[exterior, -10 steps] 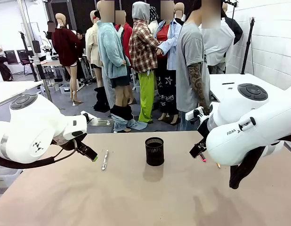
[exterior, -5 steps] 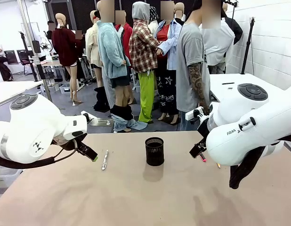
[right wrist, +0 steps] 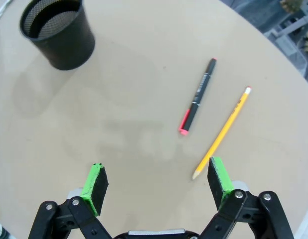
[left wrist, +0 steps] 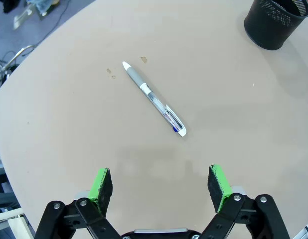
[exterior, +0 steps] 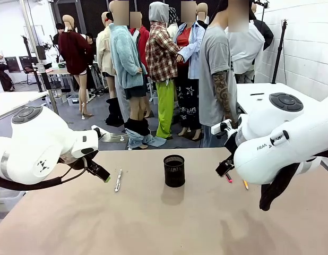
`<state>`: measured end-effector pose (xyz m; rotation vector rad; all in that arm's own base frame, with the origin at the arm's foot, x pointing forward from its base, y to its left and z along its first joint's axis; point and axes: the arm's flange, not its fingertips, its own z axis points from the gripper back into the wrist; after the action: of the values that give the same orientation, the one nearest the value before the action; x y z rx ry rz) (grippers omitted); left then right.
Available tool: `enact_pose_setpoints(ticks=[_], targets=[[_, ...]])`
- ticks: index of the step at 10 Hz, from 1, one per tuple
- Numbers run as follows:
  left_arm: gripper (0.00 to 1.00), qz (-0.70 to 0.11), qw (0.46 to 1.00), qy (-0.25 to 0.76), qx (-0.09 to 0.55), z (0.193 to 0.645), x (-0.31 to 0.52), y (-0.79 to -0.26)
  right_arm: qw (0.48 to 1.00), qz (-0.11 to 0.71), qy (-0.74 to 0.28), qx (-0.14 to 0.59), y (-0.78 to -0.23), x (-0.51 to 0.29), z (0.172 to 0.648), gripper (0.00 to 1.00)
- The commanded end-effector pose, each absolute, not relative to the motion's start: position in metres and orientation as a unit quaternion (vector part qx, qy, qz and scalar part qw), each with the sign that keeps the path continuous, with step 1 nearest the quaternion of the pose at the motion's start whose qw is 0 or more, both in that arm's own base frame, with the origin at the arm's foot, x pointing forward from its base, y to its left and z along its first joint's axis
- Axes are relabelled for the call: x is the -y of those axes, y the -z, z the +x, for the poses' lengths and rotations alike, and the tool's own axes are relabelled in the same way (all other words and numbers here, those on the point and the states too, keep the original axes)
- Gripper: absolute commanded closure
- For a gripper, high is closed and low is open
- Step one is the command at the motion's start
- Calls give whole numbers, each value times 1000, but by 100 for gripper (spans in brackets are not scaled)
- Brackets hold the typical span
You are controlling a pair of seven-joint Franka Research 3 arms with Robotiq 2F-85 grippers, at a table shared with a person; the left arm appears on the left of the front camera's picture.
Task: Place the pens into the pen holder.
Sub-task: Pick up a writing instrument from the table and place it into the Pen holder.
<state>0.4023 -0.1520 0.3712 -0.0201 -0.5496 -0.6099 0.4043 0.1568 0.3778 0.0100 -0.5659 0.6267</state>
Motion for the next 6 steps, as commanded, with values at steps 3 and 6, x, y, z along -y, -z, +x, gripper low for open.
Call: enact_pose_setpoints(ticks=[3,6], targets=[[0,-10,917,295,267,403,151,-371,941,-6,-252,228,-389,-153,450,0],[0,-10,917,295,267,403,151,-371,967,-28,-198,157,-382,-135,513,0]])
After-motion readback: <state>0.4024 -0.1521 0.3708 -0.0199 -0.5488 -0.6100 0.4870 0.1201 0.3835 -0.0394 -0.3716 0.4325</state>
